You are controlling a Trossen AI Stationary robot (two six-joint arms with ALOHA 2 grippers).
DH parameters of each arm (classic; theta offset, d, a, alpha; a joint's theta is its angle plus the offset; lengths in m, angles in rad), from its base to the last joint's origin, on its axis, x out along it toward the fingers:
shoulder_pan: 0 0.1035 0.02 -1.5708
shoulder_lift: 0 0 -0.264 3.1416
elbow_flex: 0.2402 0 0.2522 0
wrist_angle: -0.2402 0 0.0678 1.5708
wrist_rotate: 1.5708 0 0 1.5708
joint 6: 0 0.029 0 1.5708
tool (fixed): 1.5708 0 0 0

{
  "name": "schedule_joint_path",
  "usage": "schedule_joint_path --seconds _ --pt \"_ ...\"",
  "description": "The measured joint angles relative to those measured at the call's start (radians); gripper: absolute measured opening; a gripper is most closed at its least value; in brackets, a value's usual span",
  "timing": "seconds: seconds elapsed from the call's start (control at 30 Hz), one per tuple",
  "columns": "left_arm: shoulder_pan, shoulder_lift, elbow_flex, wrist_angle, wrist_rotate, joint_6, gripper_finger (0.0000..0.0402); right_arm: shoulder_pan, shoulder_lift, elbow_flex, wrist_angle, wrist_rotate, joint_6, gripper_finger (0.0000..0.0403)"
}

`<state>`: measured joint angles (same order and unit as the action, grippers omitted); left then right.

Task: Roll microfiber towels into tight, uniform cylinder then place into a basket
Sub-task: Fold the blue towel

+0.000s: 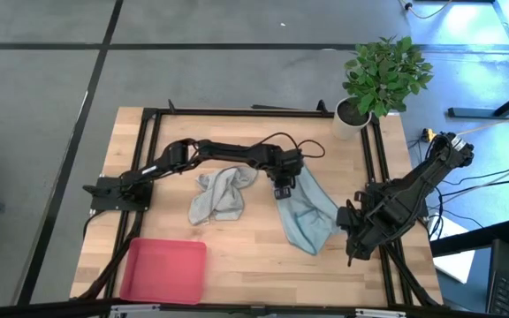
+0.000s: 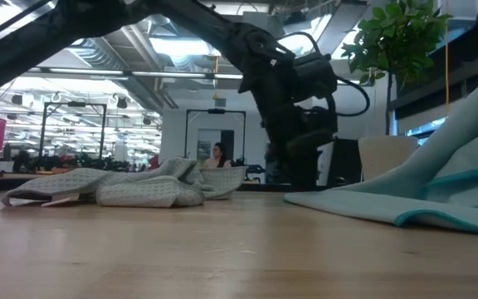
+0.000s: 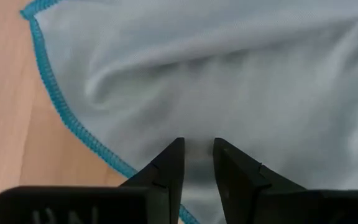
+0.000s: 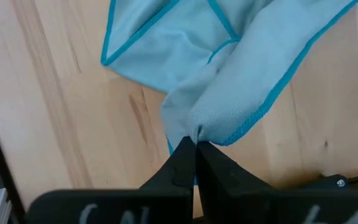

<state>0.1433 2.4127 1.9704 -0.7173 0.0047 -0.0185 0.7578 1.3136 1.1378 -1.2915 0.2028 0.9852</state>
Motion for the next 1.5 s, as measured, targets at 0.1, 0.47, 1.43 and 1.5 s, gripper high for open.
schedule_joint_path --seconds 0.1,0.47,1.43,1.5 --pt "-0.016 -0.004 0.001 -0.063 0.008 -0.017 0.0080 0.000 0.000 0.000 -0.012 0.037 0.001 0.0010" --pt "-0.134 -0.005 0.001 -0.171 0.085 -0.058 0.0080 -0.001 0.000 0.000 -0.054 0.118 0.001 0.0010" --pt "-0.061 -0.117 -0.006 -0.158 -0.100 0.056 0.0091 -0.001 0.000 0.000 -0.060 0.146 0.009 0.0010" --pt "-0.050 -0.112 -0.005 -0.150 -0.100 0.056 0.0098 -0.001 0.000 0.000 -0.060 0.147 0.009 0.0010"
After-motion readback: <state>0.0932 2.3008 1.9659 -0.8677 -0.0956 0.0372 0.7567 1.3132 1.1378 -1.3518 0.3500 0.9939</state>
